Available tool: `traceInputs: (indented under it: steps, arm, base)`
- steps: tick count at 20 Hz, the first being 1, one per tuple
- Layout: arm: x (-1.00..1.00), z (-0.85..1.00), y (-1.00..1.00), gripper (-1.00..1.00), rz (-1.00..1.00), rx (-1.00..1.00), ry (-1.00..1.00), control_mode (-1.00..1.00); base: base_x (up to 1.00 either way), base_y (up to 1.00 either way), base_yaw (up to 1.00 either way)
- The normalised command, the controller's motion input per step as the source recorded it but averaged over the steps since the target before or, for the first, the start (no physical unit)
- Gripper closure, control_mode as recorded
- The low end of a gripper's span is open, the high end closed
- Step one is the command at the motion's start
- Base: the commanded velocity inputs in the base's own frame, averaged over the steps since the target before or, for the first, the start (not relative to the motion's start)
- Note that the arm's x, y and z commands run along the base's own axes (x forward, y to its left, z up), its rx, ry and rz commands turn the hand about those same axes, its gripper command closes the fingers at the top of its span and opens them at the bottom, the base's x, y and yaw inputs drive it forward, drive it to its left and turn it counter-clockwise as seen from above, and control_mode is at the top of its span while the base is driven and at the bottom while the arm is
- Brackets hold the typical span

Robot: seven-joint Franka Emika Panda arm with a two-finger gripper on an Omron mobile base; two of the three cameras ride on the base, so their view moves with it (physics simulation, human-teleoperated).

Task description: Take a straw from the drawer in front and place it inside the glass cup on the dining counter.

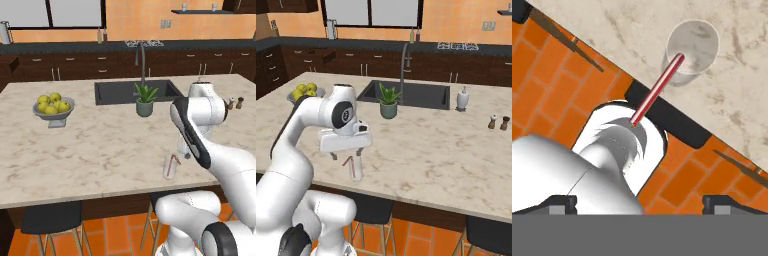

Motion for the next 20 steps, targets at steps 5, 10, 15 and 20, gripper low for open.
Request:
traceInputs:
  steps: [5, 10, 15, 20]
  arm:
    - [-0.70, 0.88, -0.51, -1.00, 0.00, 0.01, -0.22, -1.00]
    - [-0.25, 0.60, -0.85, -1.00, -0.06, 0.00, -0.07, -1.00]
    - [-0.05, 0.23, -0.85, -1.00, -0.11, 0.00, 0.00, -1.00]
    - [-0.27, 0.03, -0.84, -1.00, -0.14, 0.00, 0.00, -1.00]
  base:
    - [0.00, 0.00, 0.00]
    - [0.00, 0.00, 0.00]
    - [0.00, 0.00, 0.00]
    - [0.00, 0.00, 0.00]
